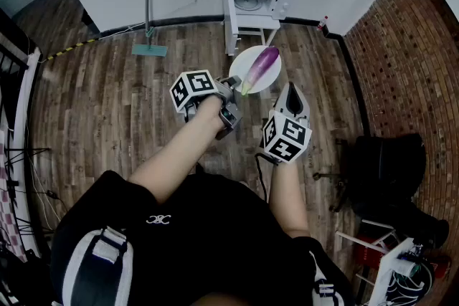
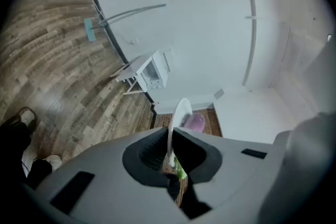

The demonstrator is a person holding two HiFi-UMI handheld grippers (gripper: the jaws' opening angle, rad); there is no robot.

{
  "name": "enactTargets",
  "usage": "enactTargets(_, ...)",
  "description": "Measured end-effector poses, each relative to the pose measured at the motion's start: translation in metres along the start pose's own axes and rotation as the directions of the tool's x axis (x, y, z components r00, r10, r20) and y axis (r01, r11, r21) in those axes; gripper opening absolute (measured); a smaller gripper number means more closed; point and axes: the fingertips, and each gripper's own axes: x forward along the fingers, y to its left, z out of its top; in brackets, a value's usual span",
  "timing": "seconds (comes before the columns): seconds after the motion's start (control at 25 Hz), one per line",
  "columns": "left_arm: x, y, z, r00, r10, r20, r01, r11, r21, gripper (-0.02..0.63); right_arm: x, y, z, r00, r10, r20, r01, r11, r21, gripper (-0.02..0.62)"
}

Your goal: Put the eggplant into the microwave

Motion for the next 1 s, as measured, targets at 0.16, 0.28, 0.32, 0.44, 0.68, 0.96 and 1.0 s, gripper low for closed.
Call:
enactTargets(0.16,-0.007,0.006,0.0,1.0,0.007,0.0,-0.007,1.0,0.007,0.021,-0.006,0.008,-0.004,1.0,0.007,0.002,-0.007,1.0,-0.003,0.006)
enactTargets(0.28,-0.012,0.01,0.001,1.0,0.006,-0.002,-0.006,1.0,-0.002,0.021,-0.009,0.015,-0.006,1.0,0.013,0.002,-0.013,1.0,-0.007,0.006)
enactTargets(0.32,-0.013,0.011,0.002,1.0,0.005,-0.002,-0.005,1.0,-0.004,0.021,-0.009,0.017,-0.006,1.0,0.015,0.002,-0.015,1.0,-0.008,0.006)
enactTargets(0.44,-0.014,0.011,0.006,1.0,0.003,-0.004,-0.003,1.0,-0.002,0.021,-0.009,0.02,-0.001,1.0,0.011,0.027,-0.011,1.0,0.01,0.006)
enactTargets(0.68,-0.013,0.015,0.014,1.0,0.001,-0.019,0.0,1.0,0.001,0.021,-0.005,0.029,0.0,0.999,-0.01,0.048,0.009,1.0,0.008,0.006)
enactTargets(0.96,-0.017,0.021,0.045,0.999,-0.004,-0.043,0.005,1.0,0.015,0.021,0.009,0.056,0.001,0.998,-0.037,0.057,0.036,0.999,0.022,0.006)
enactTargets(1.0,-0.017,0.022,0.051,0.999,-0.006,-0.048,0.007,1.0,0.019,0.021,0.01,0.06,0.001,0.997,-0.045,0.059,0.044,0.999,0.025,0.006)
